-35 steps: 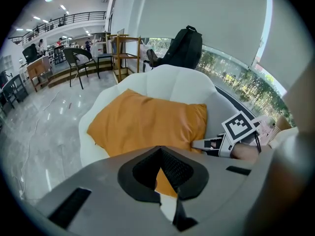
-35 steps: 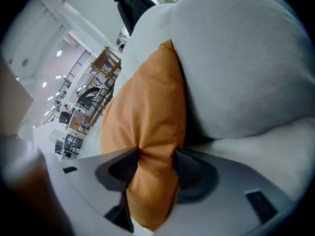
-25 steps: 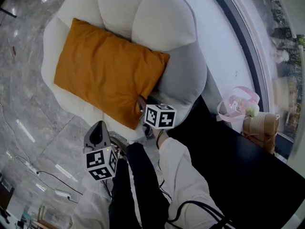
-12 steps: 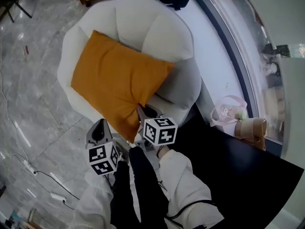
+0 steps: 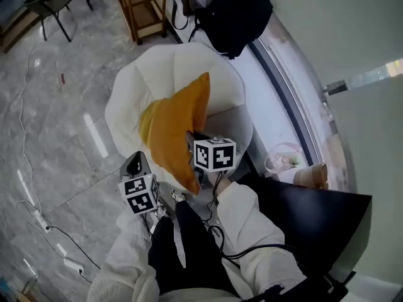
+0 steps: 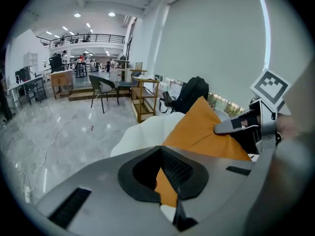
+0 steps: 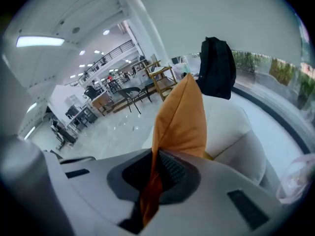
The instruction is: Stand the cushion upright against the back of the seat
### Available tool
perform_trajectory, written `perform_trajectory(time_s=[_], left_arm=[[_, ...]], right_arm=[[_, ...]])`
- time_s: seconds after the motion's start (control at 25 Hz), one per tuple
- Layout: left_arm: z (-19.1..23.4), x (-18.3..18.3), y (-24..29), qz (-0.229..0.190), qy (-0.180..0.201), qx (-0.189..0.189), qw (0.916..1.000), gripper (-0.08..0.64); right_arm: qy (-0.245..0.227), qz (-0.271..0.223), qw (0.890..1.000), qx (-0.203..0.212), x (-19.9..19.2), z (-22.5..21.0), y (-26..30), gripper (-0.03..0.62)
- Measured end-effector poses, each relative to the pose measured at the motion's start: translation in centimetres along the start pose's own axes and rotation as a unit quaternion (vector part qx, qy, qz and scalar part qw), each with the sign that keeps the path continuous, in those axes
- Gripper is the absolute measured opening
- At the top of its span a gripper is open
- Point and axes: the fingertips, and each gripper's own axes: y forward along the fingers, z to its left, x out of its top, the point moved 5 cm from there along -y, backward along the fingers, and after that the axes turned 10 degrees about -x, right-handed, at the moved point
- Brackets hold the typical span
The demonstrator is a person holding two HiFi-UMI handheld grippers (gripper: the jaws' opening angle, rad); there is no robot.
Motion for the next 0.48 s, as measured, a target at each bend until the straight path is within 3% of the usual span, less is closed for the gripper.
perform_trajectory(time_s=[0.24, 0.48], left_arm=[[0.1, 3.6, -3.9, -0.014, 0.021, -0.013, 0.9996, -0.003], [-1.0, 4.3, -4.0, 0.000, 0.026, -0.019, 0.9995, -0.003]], right_arm=[[-0.073, 0.028, 0.996, -0.034, 0.6, 0.8, -4.6, 0.072], [-0.117, 0.021, 0.993, -0.026, 2.2, -0.4, -5.6, 0.072]])
